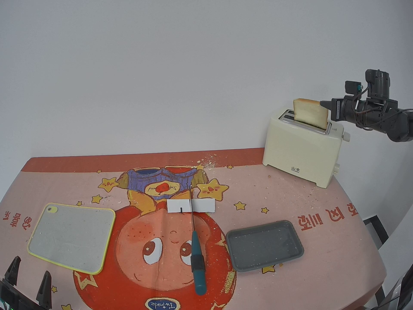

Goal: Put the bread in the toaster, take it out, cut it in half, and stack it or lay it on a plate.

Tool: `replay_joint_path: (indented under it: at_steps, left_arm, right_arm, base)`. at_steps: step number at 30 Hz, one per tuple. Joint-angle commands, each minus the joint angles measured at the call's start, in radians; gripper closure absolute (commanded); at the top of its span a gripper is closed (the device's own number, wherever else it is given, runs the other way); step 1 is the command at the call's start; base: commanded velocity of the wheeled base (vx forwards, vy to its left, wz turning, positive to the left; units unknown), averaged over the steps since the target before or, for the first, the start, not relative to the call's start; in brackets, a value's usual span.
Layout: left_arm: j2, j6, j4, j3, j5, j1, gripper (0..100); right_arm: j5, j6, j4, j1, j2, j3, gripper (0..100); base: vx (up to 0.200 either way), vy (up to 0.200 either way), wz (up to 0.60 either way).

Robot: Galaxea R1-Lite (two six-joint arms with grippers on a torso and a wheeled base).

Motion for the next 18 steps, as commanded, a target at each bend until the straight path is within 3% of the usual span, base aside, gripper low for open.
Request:
replay_joint_path:
  at_steps: [1,6,18]
  left_arm:
    - [-0.009,0.0,0.0,0.018,0.0,0.0,0]
    - [-0.009,0.0,0.0,0.018,0.0,0.0,0]
    - [-0.009,0.0,0.0,0.018,0.0,0.0,0]
  right_arm:
    - [0.003,0.002,0.006,0.045,-0.085,0.012,100]
    - [0.003,0.002,0.006,0.101,-0.151,0.052,100]
    - [0.004,0.004,0.002,0.215,-0.284,0.256,100]
  base:
    - [0.0,0.0,0.0]
    - [0.0,0.0,0.0]
    - [0.0,0.0,0.0]
